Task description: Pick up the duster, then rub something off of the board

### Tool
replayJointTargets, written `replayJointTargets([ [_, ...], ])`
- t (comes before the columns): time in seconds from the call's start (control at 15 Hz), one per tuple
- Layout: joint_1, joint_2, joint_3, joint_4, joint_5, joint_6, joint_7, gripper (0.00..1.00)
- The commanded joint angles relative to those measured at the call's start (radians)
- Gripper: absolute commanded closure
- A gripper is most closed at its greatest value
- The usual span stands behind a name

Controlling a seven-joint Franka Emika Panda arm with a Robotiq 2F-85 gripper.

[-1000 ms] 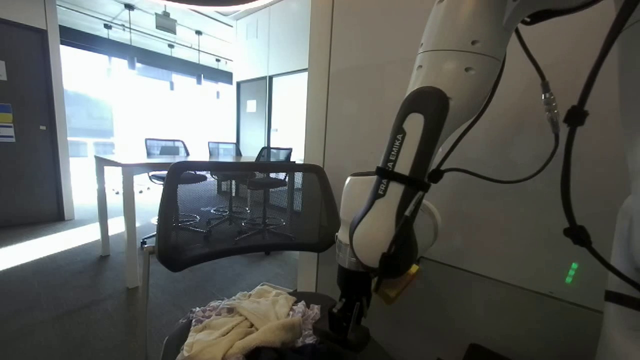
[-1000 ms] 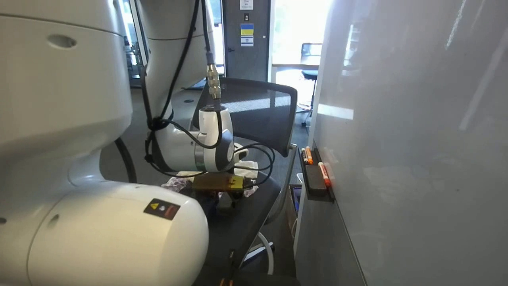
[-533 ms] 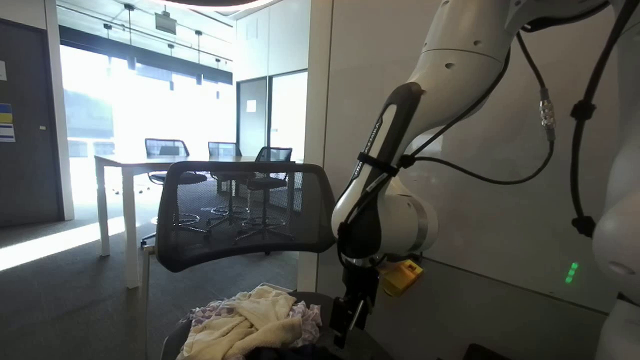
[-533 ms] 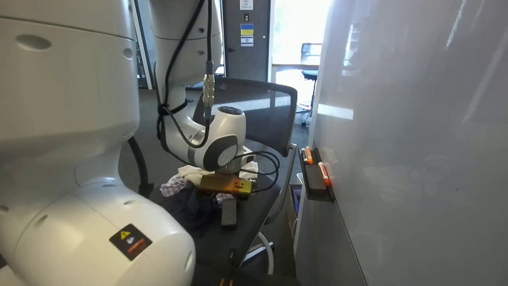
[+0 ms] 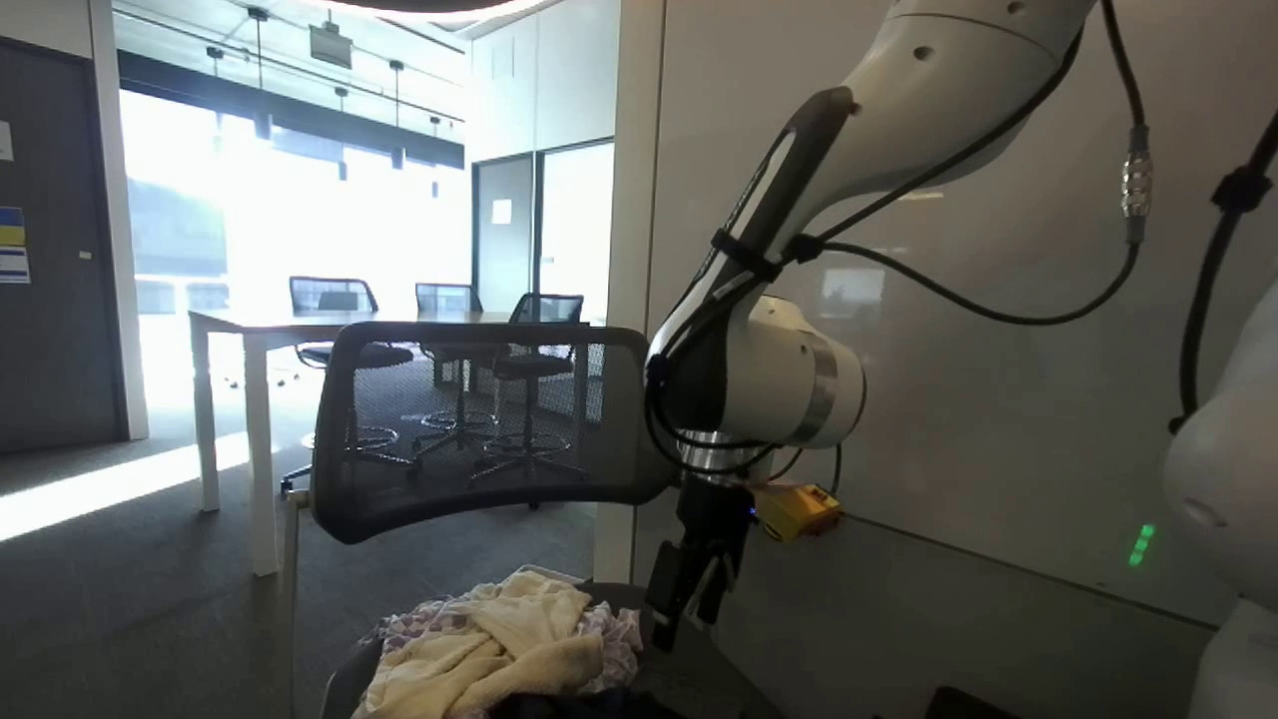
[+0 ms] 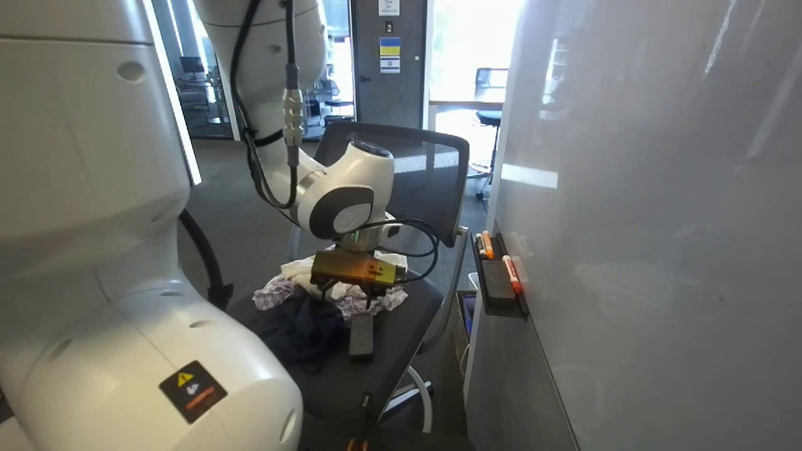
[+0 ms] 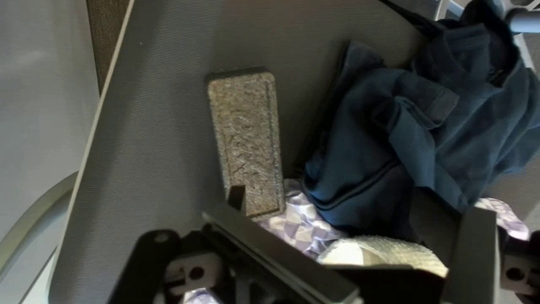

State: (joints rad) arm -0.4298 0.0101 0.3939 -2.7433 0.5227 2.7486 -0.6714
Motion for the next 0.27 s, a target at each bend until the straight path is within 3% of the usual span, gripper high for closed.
replayJointTargets([
  [0.0, 0.162, -0.025, -0.155, 0.001, 0.008, -0.032, -0.002, 0.0],
  [0.2, 0.172, -0.056, -0.161, -0.002, 0.004, -0.057, 0.002, 0.0],
])
